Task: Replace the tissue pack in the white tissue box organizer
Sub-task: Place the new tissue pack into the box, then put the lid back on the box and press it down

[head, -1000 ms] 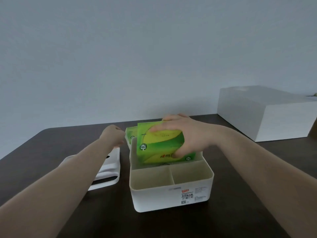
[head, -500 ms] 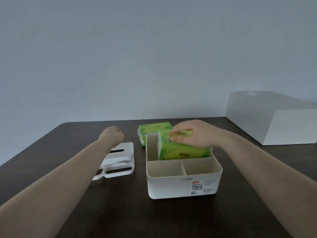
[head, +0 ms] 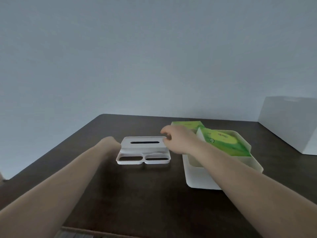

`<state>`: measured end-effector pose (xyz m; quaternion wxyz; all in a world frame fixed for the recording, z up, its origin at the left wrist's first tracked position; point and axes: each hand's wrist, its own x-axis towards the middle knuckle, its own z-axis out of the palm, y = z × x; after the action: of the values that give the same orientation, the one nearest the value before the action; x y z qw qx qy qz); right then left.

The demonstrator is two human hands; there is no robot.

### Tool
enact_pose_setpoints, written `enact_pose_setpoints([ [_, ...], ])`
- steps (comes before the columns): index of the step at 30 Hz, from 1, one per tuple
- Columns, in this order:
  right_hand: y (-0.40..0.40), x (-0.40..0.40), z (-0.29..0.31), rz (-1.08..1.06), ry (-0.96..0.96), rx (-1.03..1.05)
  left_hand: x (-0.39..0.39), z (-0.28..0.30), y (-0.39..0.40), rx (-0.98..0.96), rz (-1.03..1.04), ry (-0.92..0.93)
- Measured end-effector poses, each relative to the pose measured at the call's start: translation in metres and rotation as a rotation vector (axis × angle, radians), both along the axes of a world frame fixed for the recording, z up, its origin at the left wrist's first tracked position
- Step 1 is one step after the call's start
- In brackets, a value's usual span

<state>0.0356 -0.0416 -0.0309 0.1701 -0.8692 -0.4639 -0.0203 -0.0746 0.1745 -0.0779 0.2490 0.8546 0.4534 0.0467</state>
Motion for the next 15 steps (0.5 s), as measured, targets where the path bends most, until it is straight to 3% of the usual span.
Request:
enact_pose_setpoints([
  [10,0.068,0.004,-0.014,-0.191,0.143,-0.468,0.006,-0.025,0.023,-0.287,0.002,-0.353],
  [15,0.070,0.008,-0.018,-0.282,0.349,-0.352,0.006,-0.027,0.023,-0.337,-0.022,-0.432],
])
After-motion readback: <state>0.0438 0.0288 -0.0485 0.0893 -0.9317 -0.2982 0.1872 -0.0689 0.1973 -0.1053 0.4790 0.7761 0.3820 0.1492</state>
